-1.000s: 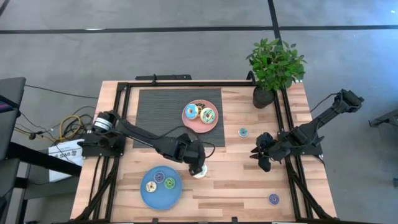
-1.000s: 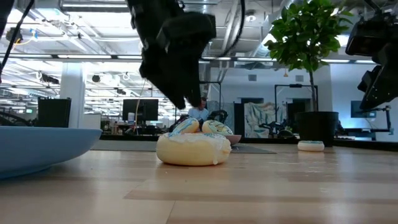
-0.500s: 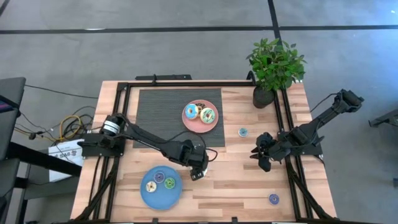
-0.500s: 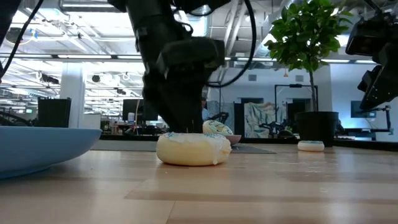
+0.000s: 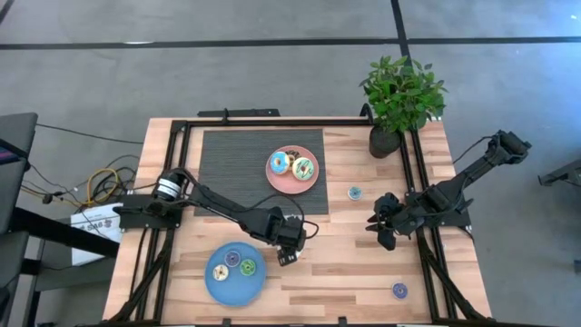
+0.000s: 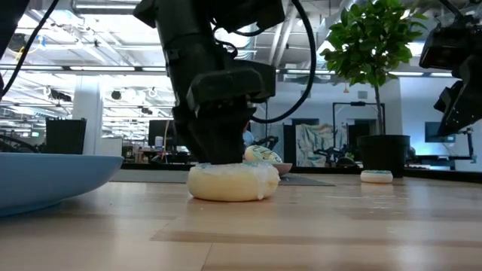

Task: Pick & Place donuts
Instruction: Put the large white donut on the pink plate

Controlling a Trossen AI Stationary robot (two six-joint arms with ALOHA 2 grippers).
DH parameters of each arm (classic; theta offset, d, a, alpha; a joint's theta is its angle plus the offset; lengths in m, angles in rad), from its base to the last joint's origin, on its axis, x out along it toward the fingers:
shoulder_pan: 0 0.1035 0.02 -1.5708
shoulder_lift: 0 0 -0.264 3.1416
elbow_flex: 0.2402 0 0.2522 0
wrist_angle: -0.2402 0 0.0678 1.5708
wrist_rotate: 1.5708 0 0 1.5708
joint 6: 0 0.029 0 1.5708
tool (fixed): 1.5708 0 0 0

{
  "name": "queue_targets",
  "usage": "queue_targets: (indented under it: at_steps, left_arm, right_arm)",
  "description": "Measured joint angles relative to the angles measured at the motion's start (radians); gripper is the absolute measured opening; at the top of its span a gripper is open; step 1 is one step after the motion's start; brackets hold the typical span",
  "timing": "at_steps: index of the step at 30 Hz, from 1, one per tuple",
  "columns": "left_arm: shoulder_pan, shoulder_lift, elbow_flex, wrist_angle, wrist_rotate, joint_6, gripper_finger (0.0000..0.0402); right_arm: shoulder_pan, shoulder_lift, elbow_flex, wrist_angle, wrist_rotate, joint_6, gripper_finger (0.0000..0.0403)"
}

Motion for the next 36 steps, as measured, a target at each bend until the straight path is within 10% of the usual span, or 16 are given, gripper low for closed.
queue_targets:
  at_steps: [19,36]
  left_arm:
    - [0.010,0.000,0.004,0.002,0.027,-0.075,0.0187]
    - [0.135,-0.002,0.290,-0.245,-0.051,0.041,0.0170]
  right_arm:
    - [0.000,0.000,0.000,-0.001,0.004,-0.018,0.0118]
    - [0.000,0.000,0.000,0.007,0.008,-0.017,0.0118]
